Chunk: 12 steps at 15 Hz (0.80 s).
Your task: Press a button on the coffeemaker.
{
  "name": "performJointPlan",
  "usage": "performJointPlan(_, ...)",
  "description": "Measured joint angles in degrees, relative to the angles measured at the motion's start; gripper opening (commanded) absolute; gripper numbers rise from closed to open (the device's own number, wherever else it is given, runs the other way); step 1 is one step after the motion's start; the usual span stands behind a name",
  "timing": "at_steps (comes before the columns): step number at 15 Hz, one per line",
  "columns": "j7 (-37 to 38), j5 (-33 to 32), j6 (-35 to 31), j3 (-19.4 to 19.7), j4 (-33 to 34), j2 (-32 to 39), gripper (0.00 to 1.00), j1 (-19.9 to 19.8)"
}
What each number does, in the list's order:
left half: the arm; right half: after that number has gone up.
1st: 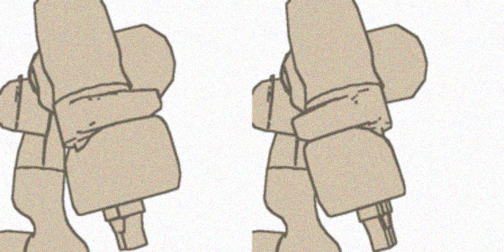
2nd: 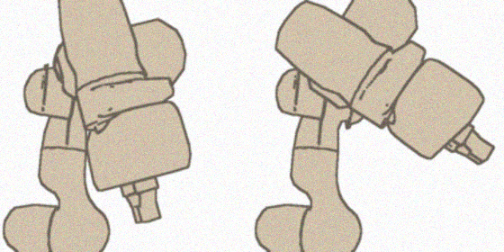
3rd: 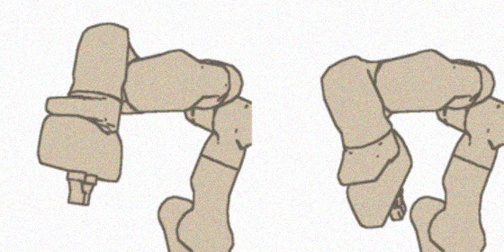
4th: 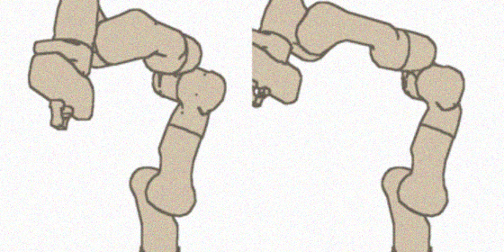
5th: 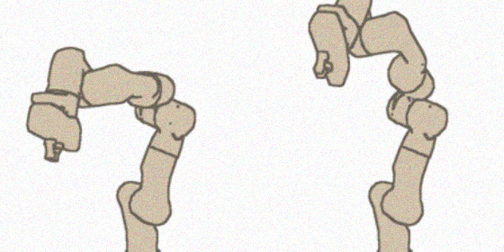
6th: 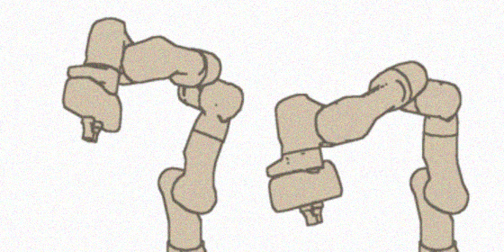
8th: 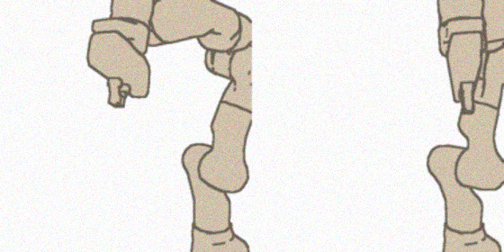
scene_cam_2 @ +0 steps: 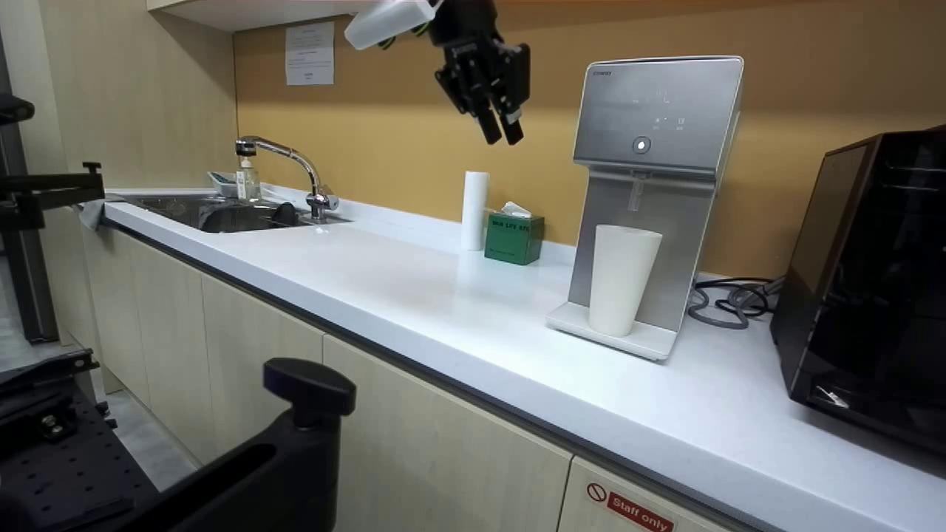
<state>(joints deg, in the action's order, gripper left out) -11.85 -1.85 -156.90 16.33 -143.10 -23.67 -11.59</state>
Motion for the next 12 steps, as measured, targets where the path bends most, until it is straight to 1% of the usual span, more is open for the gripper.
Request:
performJointPlan(1, 0.4, 1.0, -0.1, 0.3, 1.5, 1.2, 0.25, -0.2)
performJointPlan(3, 0.2, 1.0, 0.0, 0.5, 2.2, 2.0, 0.12, -0.3)
performJointPlan(4, 0.2, 1.0, 0.0, 0.4, 1.9, 2.0, 0.08, -0.3)
performJointPlan(5, 0.2, 1.0, 0.0, 0.2, 1.8, 1.9, 0.02, -0.3)
performJointPlan(7, 0.2, 1.0, 0.0, 0.2, 1.8, 2.0, 0.0, -0.3)
performJointPlan(9, 0.5, 1.0, -0.4, 0.2, 1.8, 2.1, 0.0, -0.6)
performJointPlan(12, 0.7, 2.5, -3.7, 1.2, 2.5, 2.9, 0.0, -1.3)
